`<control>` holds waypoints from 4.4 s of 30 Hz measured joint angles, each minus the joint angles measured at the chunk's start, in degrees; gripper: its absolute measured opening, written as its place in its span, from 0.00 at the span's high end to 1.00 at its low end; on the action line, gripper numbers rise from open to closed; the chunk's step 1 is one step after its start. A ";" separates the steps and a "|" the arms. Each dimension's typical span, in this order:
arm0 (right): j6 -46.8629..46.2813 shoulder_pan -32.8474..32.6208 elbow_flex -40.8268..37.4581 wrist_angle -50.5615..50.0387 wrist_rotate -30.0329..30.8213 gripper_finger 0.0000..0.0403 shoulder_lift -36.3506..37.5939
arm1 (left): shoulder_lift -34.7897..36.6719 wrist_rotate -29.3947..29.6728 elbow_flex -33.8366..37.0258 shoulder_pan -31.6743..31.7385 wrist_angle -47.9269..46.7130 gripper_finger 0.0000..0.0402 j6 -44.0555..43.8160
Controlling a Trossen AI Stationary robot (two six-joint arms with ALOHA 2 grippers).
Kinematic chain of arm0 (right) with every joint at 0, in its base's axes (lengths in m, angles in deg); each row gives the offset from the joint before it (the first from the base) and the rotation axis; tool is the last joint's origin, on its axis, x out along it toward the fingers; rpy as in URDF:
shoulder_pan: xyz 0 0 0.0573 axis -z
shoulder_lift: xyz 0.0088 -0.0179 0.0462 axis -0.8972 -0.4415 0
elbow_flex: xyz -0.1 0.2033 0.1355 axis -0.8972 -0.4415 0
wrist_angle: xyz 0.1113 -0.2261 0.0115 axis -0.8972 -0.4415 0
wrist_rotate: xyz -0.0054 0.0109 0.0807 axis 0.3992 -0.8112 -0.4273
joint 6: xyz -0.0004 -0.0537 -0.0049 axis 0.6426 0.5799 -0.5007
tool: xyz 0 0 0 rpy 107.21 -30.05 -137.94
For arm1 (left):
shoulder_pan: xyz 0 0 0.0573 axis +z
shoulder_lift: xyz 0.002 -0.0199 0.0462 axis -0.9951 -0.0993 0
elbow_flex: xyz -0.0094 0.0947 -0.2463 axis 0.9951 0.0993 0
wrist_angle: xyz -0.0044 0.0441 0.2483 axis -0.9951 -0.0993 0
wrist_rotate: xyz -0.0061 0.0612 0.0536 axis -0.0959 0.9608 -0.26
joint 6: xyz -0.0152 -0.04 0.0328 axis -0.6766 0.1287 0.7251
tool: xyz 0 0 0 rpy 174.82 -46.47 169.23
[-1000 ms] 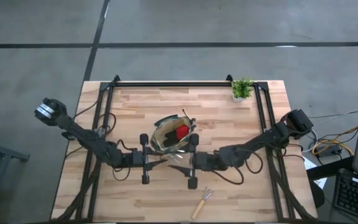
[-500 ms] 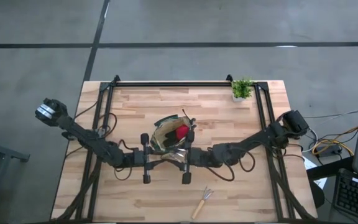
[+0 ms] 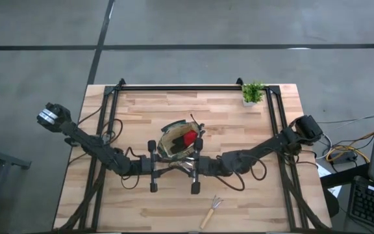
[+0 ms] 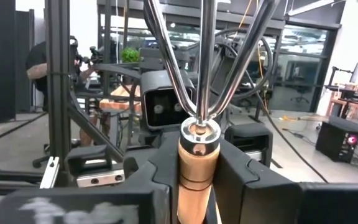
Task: Pick & Place Garden tools in Gardening bag
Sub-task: Put the top brown hand rake into the brown gardening bag
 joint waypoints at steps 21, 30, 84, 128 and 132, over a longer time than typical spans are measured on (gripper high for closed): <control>-2.34 -5.19 -0.25 -21.44 15.51 0.84 9.46 | 0.11 0.37 -0.03 0.02 -3.13 0.74 -1.58; -17.73 -8.26 -4.04 -35.19 25.34 0.84 11.29 | 0.28 0.34 -0.03 0.07 -3.19 0.74 -1.54; -15.03 1.71 -17.03 -14.14 29.79 0.83 0.06 | 0.35 0.31 -0.03 0.13 -3.88 0.74 -1.16; -32.83 5.44 -16.81 -34.35 12.46 0.47 4.63 | 0.35 0.31 -0.03 0.26 -4.82 0.74 -2.12; -32.83 5.51 -15.79 -36.06 8.75 0.46 4.63 | 0.35 0.31 -0.03 0.49 -4.81 0.74 -2.12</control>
